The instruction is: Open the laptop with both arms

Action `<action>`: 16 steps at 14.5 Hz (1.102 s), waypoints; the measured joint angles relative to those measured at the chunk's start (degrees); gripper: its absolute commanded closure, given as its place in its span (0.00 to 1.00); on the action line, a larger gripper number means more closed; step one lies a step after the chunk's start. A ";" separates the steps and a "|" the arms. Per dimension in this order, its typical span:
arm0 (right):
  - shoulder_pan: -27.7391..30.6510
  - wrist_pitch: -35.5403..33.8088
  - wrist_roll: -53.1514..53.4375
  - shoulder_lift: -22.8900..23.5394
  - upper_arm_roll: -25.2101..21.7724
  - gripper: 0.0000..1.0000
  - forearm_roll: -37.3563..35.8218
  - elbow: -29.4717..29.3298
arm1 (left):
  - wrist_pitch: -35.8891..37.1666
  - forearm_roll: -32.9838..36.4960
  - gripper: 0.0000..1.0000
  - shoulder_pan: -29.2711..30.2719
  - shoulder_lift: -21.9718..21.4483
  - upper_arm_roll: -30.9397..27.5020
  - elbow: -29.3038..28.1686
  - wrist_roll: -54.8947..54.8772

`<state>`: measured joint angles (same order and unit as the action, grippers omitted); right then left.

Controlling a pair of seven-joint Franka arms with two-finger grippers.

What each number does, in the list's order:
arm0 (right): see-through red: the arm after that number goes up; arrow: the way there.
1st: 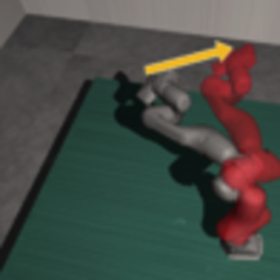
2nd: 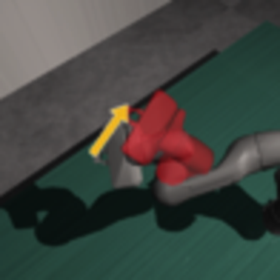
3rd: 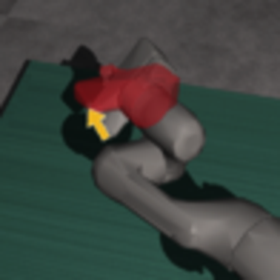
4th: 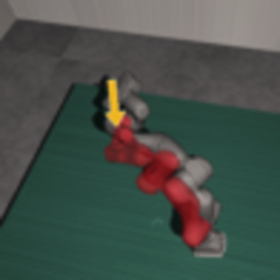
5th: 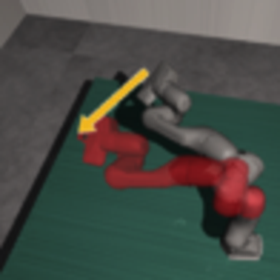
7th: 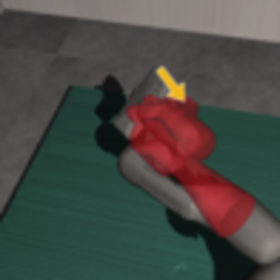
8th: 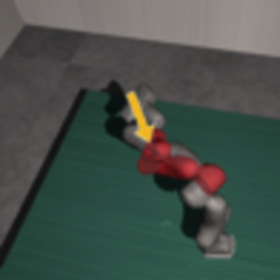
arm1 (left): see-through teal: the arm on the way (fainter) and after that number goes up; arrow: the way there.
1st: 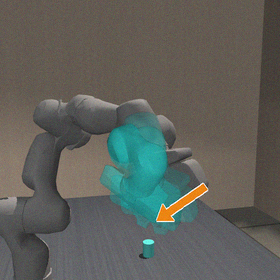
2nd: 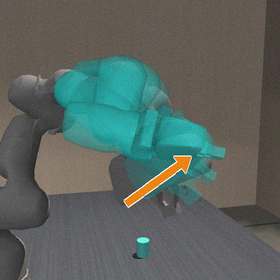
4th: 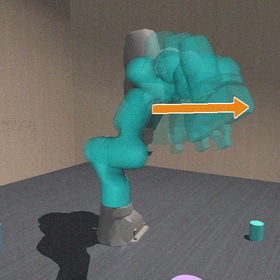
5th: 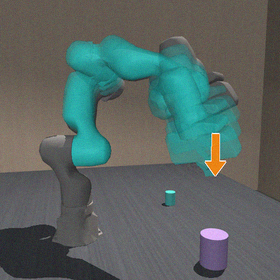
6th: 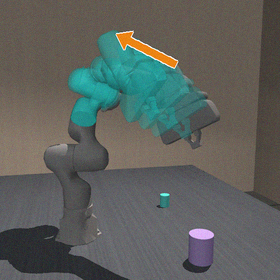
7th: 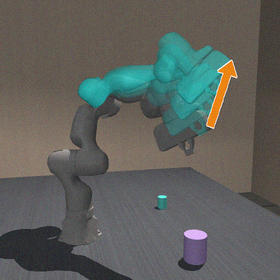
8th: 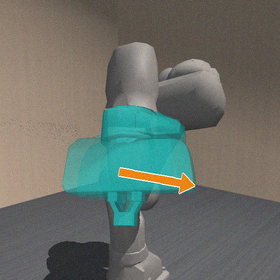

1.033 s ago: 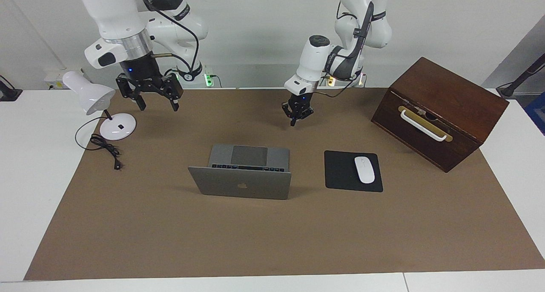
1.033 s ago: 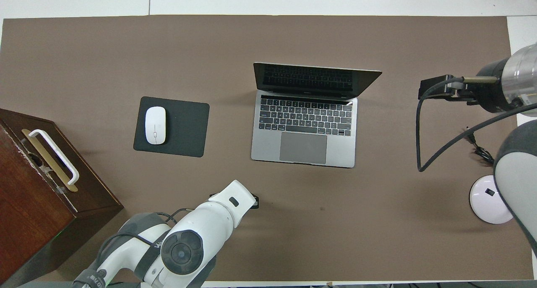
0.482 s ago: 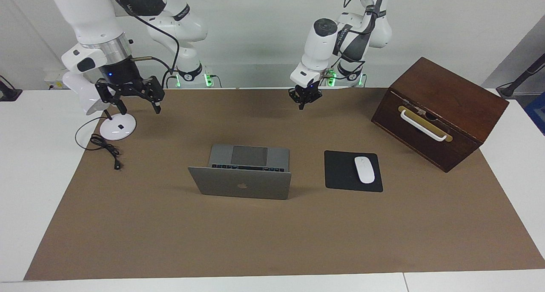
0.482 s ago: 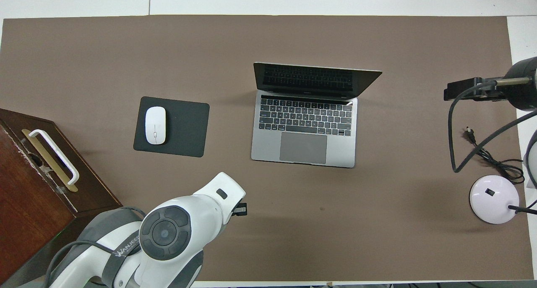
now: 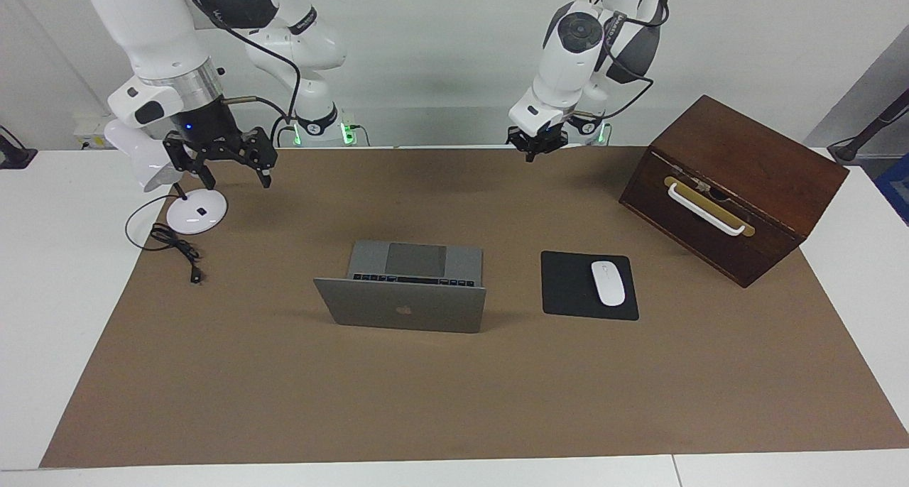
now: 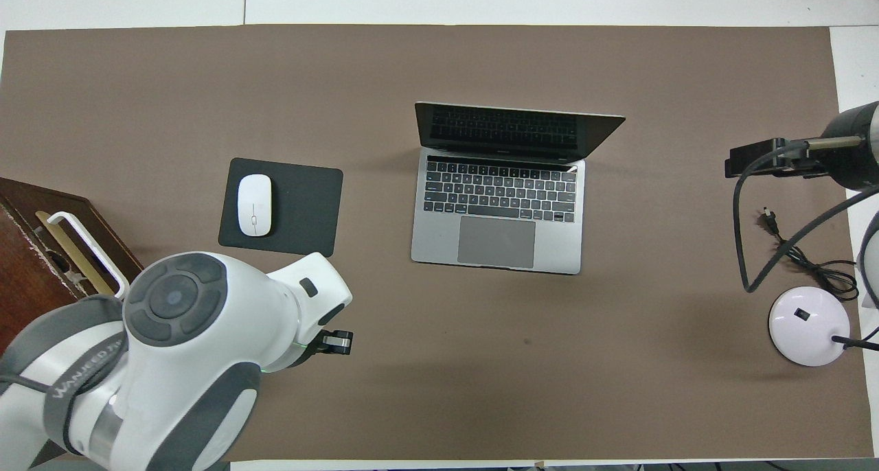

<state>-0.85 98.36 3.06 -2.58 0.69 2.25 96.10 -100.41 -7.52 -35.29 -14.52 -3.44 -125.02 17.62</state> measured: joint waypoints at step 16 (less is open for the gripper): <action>3.99 -0.12 -4.43 0.31 -0.25 0.00 -0.02 3.52 | 14.32 6.18 1.00 22.19 -0.05 -0.59 13.59 -37.81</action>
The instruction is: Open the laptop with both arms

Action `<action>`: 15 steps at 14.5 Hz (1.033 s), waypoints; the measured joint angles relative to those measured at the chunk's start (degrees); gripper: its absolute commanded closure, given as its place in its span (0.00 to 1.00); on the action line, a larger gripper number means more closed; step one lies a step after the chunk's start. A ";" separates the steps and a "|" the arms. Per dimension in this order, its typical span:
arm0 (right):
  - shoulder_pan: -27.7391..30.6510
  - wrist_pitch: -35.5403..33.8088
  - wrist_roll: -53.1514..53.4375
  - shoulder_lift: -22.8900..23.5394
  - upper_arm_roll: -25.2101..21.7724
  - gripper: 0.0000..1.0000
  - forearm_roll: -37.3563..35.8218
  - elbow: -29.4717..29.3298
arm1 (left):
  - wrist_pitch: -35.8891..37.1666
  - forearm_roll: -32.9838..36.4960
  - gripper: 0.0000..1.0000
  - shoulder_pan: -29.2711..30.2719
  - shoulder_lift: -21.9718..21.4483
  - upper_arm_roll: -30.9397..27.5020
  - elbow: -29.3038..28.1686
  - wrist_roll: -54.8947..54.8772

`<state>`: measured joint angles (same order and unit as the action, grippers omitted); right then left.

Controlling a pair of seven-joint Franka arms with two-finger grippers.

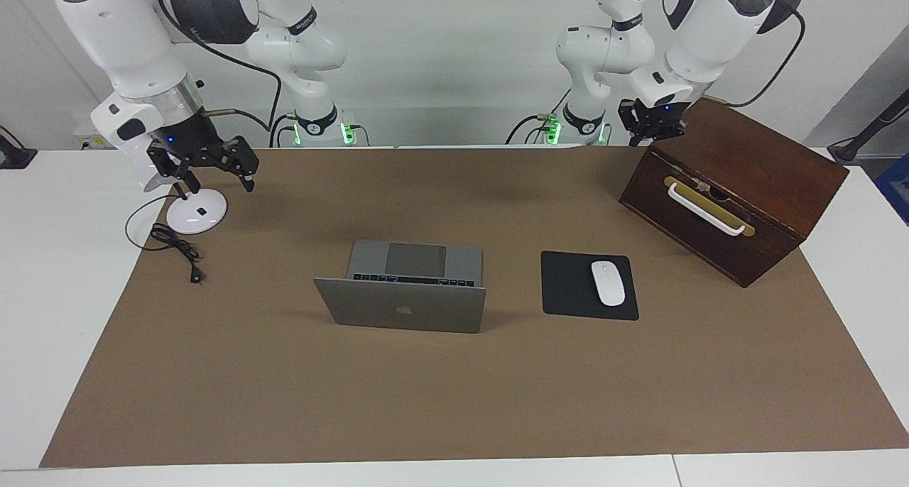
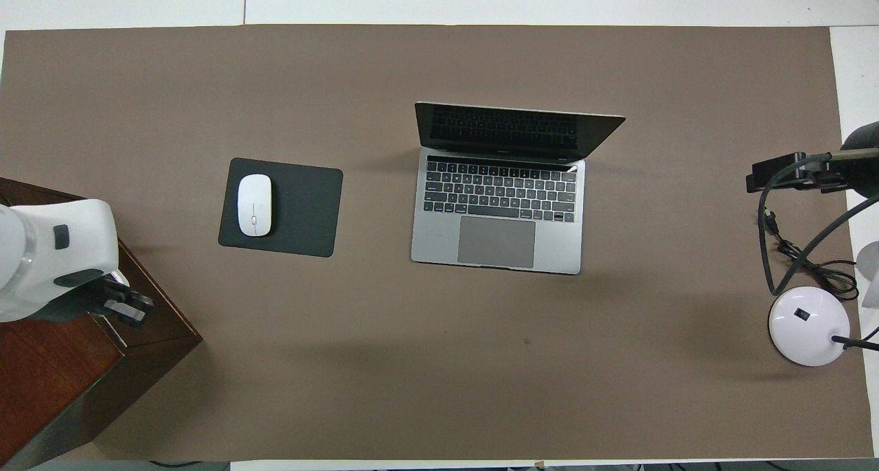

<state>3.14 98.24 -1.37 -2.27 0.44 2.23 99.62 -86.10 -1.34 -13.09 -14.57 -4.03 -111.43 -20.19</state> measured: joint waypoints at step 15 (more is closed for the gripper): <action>3.25 -0.66 -2.20 -0.42 -0.16 0.00 -0.02 4.31 | -14.35 0.01 0.00 11.01 0.62 0.14 2.63 4.52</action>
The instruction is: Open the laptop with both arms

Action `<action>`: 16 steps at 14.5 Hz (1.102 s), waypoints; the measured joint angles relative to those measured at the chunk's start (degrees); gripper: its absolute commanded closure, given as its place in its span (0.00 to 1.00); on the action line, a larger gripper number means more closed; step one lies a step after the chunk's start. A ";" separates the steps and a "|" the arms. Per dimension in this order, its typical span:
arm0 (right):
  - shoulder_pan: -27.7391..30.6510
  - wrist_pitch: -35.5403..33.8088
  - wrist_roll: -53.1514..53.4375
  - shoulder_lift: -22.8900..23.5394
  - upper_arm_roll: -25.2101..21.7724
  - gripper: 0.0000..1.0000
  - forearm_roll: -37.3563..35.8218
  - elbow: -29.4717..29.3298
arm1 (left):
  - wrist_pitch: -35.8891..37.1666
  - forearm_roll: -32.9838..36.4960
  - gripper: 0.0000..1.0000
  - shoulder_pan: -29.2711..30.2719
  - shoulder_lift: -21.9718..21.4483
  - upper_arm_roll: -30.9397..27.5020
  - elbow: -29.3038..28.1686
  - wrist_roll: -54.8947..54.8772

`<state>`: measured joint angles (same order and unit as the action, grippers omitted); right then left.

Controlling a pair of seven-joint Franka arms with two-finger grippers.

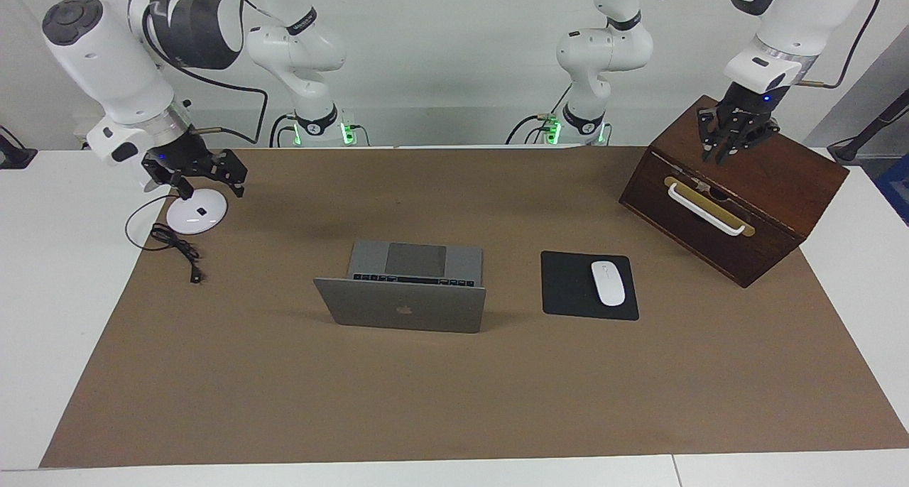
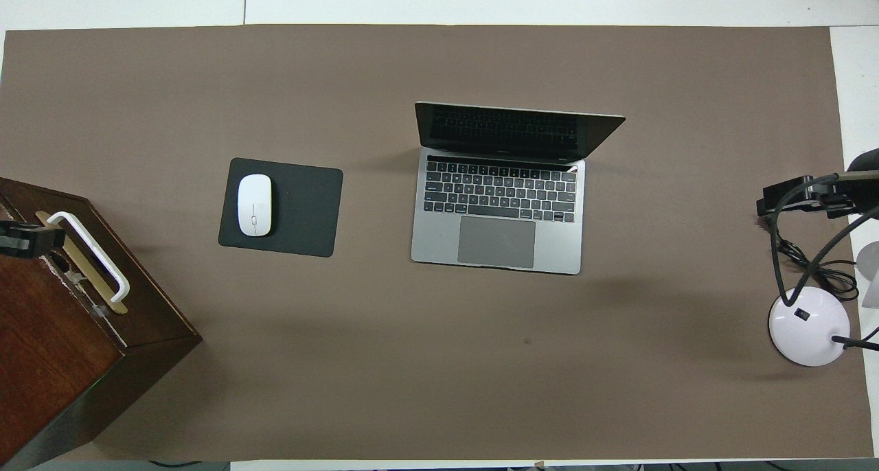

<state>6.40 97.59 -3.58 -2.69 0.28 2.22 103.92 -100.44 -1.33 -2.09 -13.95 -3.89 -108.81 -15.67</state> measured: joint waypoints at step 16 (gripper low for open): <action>-0.04 -0.89 0.00 -0.42 0.19 0.00 0.00 -0.01 | 2.38 -0.01 0.00 0.19 5.57 0.25 10.11 4.66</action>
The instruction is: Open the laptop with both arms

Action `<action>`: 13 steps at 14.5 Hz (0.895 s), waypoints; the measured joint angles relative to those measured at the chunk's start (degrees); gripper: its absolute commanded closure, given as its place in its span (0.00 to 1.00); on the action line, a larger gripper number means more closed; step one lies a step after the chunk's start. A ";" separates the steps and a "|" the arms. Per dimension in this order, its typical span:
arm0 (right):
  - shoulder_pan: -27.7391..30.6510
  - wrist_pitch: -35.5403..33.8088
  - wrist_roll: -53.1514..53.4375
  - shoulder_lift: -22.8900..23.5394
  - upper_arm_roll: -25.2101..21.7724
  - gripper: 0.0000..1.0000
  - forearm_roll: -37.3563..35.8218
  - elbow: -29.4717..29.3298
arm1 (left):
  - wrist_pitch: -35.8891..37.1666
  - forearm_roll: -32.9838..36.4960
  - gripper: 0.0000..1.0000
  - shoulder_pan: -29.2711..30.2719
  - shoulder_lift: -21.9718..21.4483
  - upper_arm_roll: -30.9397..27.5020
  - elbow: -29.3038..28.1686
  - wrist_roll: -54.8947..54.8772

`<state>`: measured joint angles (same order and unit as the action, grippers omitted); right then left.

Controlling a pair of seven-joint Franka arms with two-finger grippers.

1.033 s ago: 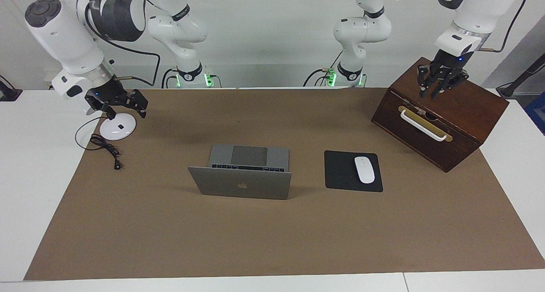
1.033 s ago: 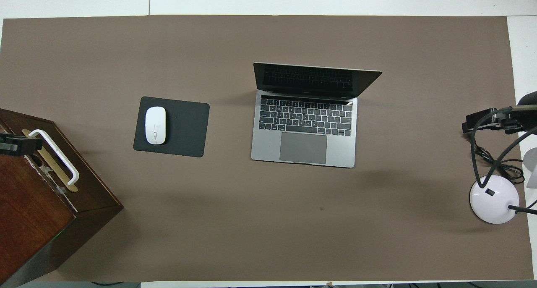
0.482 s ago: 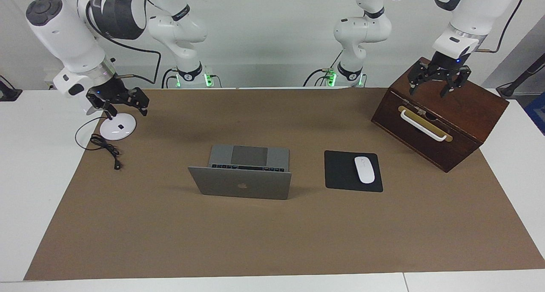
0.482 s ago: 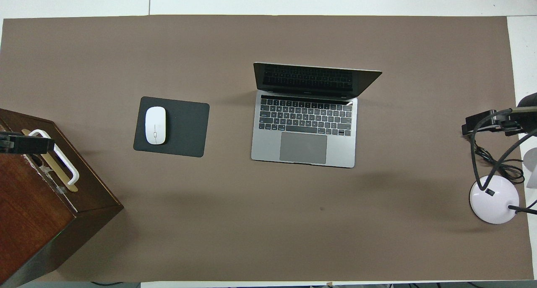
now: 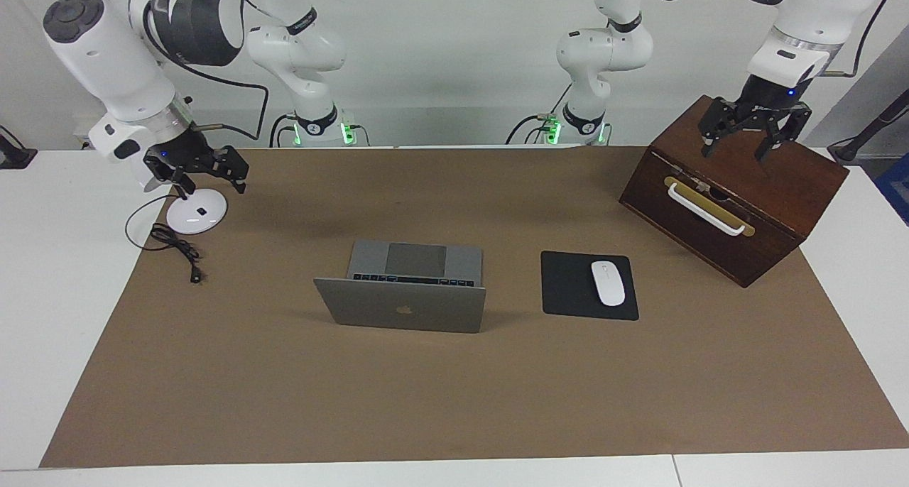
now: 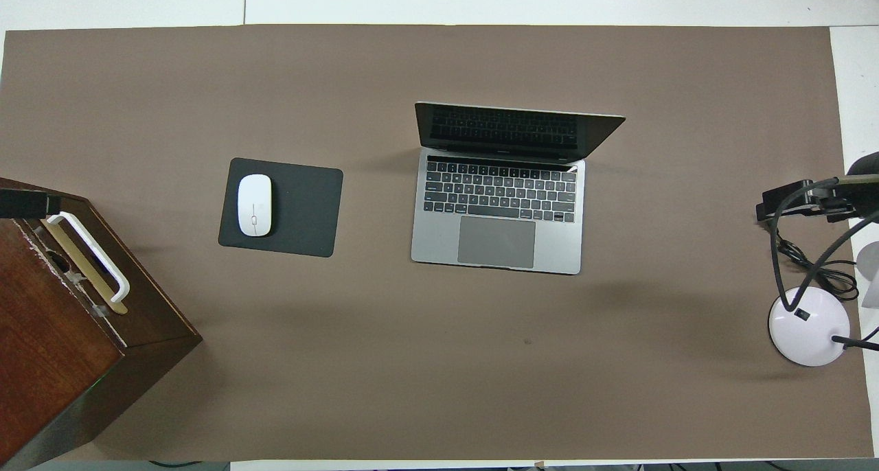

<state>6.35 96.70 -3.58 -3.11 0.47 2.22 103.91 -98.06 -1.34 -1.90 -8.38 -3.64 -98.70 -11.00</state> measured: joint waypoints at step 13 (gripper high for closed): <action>0.03 0.31 0.00 0.00 -0.09 0.00 0.00 -0.02 | 3.25 -0.02 0.00 -0.10 5.51 0.62 4.31 4.60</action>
<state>6.39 97.00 -3.58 -3.11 0.37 2.22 103.90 -94.81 -1.36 -2.00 -2.87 -3.02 -94.39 -6.40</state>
